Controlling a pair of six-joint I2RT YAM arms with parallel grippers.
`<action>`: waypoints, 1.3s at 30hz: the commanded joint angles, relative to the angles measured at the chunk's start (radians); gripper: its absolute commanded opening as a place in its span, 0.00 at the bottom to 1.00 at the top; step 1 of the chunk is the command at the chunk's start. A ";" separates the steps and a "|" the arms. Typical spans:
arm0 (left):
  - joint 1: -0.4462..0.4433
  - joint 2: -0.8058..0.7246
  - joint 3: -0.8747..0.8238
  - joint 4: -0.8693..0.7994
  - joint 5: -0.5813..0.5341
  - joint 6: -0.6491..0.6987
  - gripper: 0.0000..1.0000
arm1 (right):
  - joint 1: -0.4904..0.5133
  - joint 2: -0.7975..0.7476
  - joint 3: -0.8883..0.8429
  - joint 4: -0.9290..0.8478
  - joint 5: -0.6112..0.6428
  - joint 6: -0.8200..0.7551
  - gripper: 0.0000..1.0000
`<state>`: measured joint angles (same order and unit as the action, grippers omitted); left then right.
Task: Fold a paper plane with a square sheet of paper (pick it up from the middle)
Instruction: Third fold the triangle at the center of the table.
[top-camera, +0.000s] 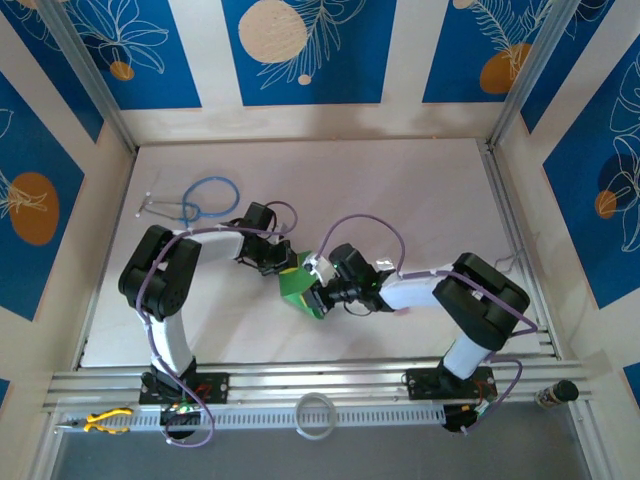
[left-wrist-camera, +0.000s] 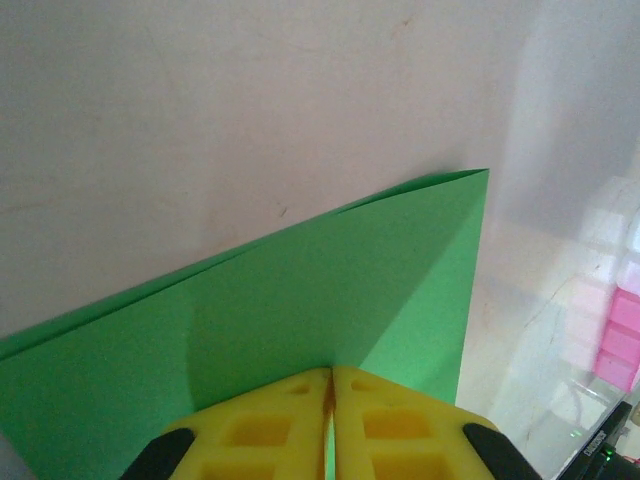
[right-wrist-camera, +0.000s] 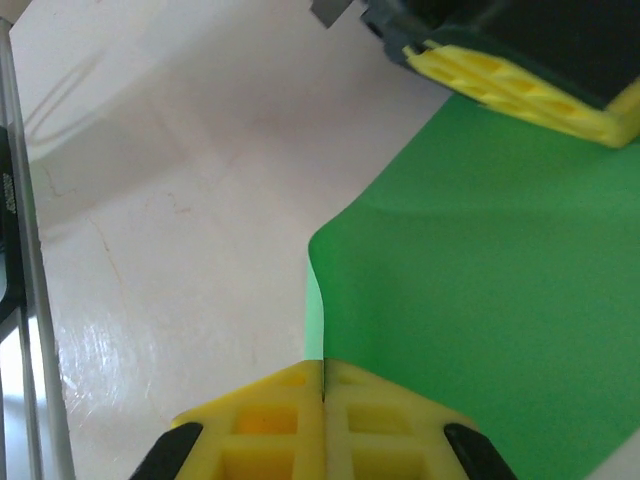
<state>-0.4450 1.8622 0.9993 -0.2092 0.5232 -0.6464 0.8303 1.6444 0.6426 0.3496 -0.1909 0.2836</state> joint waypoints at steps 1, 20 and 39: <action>0.003 0.041 -0.009 -0.048 -0.031 0.022 0.12 | -0.010 0.024 0.039 -0.031 0.002 0.006 0.04; 0.003 0.022 0.013 -0.064 -0.049 0.022 0.12 | -0.014 0.040 0.035 -0.048 0.112 0.040 0.05; 0.003 0.020 0.009 -0.062 -0.049 0.015 0.12 | -0.014 0.035 0.043 -0.093 0.158 0.040 0.04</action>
<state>-0.4454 1.8660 1.0092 -0.2226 0.5201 -0.6445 0.8196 1.6917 0.6807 0.2764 -0.0475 0.3126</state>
